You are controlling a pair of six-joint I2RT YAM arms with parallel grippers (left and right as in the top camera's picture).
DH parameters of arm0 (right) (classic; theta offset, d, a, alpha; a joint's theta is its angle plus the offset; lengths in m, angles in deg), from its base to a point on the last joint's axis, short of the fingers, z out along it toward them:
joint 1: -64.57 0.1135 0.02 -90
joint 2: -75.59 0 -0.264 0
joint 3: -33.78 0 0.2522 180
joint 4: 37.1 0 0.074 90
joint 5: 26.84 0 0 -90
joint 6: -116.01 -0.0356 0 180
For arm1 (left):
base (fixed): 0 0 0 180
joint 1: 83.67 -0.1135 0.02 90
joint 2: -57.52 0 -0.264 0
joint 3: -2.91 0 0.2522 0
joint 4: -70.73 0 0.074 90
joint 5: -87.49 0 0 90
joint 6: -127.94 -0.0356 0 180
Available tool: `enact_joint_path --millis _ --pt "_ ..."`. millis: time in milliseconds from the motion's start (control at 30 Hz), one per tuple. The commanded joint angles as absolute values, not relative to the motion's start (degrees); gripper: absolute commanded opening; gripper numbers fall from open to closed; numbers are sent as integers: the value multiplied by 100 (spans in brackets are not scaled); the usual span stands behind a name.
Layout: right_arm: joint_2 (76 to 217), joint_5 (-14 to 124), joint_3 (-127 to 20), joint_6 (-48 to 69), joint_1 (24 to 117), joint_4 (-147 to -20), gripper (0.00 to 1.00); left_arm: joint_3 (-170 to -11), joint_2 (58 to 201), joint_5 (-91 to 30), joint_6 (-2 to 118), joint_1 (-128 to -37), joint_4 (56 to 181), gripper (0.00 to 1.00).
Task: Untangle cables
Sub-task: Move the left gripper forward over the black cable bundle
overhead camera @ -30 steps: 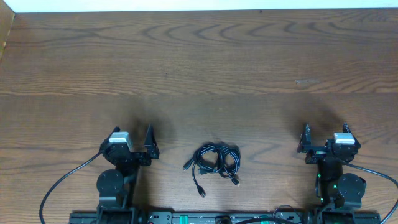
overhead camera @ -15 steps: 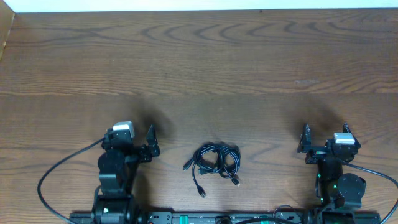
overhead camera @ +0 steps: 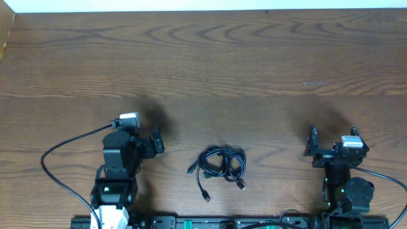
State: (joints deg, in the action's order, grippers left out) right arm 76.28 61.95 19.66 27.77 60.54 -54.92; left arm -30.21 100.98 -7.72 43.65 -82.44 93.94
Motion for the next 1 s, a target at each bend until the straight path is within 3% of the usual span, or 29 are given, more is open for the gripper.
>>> enact_joint_path --millis 0,700,967 --pt "7593 6261 1970 2823 6087 -5522 99 -3364 10304 -707 4293 -8268 9565 98" --pt "7593 6261 1970 2823 6087 -5522 99 -4647 11735 -1334 4234 -8244 10953 98" --pt "7593 6261 1970 2823 6087 -5522 99 -4758 11969 -1669 3736 -7632 10907 98"
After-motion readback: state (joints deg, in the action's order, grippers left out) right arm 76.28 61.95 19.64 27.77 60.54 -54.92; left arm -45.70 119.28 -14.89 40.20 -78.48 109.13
